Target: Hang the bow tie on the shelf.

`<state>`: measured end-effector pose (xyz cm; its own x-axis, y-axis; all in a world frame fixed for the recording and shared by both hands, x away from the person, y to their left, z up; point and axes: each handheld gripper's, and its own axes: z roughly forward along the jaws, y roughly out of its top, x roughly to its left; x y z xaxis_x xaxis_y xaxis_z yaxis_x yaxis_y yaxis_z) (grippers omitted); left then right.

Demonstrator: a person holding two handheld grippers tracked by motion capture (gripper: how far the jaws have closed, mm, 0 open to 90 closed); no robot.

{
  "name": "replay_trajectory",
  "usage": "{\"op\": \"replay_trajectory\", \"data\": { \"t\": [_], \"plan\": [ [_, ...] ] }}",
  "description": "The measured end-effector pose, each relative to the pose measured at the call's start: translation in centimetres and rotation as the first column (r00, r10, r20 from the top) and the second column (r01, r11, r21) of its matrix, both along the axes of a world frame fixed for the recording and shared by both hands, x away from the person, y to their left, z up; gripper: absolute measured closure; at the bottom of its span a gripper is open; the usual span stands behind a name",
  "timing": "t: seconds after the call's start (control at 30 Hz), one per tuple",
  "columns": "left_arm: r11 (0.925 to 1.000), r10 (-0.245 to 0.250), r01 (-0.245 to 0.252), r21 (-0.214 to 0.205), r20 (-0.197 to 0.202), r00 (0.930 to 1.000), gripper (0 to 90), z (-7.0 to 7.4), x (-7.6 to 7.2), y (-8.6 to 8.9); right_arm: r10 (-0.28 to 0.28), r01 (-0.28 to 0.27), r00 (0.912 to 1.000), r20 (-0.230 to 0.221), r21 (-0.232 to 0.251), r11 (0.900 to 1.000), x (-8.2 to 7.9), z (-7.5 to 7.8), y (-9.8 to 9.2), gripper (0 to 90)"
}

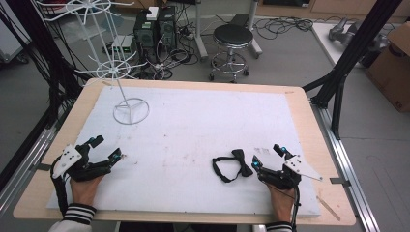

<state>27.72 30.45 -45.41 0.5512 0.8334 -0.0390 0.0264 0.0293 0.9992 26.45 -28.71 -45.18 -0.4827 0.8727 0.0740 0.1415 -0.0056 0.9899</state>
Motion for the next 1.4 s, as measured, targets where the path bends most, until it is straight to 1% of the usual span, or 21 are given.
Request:
{"op": "replay_trajectory", "data": {
  "t": [0.23, 0.43, 0.67, 0.9, 0.97, 1.0, 1.07, 1.1, 1.2, 1.23, 1.27, 1.33, 1.4],
  "plan": [
    [1.0, -0.001, 0.001, 0.005, 0.004, 1.0, 15.1, 0.0, -0.1, 0.0, -0.007, 0.007, 0.9999, 0.011, 0.009, 0.9999, 0.0, 0.0, -0.1, 8.6],
    [1.0, -0.002, 0.002, 0.001, 0.001, 1.0, 15.1, 0.0, 0.0, 0.0, -0.011, 0.011, 0.9999, 0.003, 0.02, 0.9997, -0.1, 0.0, -0.1, 8.6],
    [1.0, 0.001, -0.001, -0.005, -0.001, 1.0, 15.1, 0.0, 0.0, 0.0, -0.012, 0.012, 0.9999, 0.008, 0.009, 0.9999, 0.0, 0.0, -0.1, 8.6],
    [1.0, -0.004, 0.004, 0.001, 0.002, 1.0, 15.1, 0.0, 0.0, 0.0, -0.021, 0.021, 0.9996, -0.021, 0.006, 0.9998, 0.2, 0.0, 0.0, 8.6],
    [1.0, -0.003, 0.003, -0.001, 0.002, 1.0, 15.1, 0.0, 0.0, 0.0, -0.023, 0.024, 0.999, -0.04, 0.02, 0.9995, 0.4, 0.1, -0.1, 8.6],
    [1.0, -0.002, 0.002, 0.0, 0.002, 1.0, 15.1, 0.0, 0.0, 0.1, -0.023, 0.024, 0.999, -0.04, 0.02, 0.9995, 0.4, 0.1, -0.1, 8.6],
    [1.0, -0.003, 0.003, -0.003, 0.001, 1.0, 15.1, 0.0, 0.0, 0.1, -0.013, 0.014, 0.9974, -0.071, 0.02, 0.9997, 0.8, 0.2, -0.2, 8.6],
    [1.0, -0.003, 0.003, -0.003, 0.001, 1.0, 15.1, 0.0, 0.0, 0.1, -0.009, 0.01, 0.9962, -0.086, 0.01, 0.9999, 0.9, 0.4, -0.1, 8.6],
    [0.9999, 0.0, 0.0, -0.017, -0.002, 1.0, 15.1, 0.0, 0.0, 0.1, 0.017, -0.022, 0.9919, -0.126, -0.043, 0.9988, 1.3, 1.3, 0.6, 8.6],
    [0.9999, 0.0, 0.0, -0.017, -0.002, 1.0, 15.1, 0.0, 0.0, 0.1, 0.017, -0.022, 0.9919, -0.126, -0.043, 0.9988, 1.3, 1.3, 0.6, 8.6],
    [0.9998, 0.001, -0.001, -0.018, -0.003, 1.0, 15.1, 0.0, 0.0, 0.1, 0.031, -0.044, 0.9873, -0.156, -0.079, 0.9959, 1.5, 2.0, 1.1, 8.6],
    [0.9999, -0.002, 0.002, -0.01, -0.002, 1.0, 15.1, 0.0, 0.0, 0.1, 0.048, -0.069, 0.9816, -0.185, -0.107, 0.9919, 1.7, 2.6, 1.7, 8.6],
    [0.9999, -0.002, 0.002, -0.011, -0.002, 1.0, 15.1, 0.0, 0.0, 0.1, 0.083, -0.113, 0.9765, -0.199, -0.148, 0.9824, 2.0, 3.1, 2.3, 8.6]
  ]
}}
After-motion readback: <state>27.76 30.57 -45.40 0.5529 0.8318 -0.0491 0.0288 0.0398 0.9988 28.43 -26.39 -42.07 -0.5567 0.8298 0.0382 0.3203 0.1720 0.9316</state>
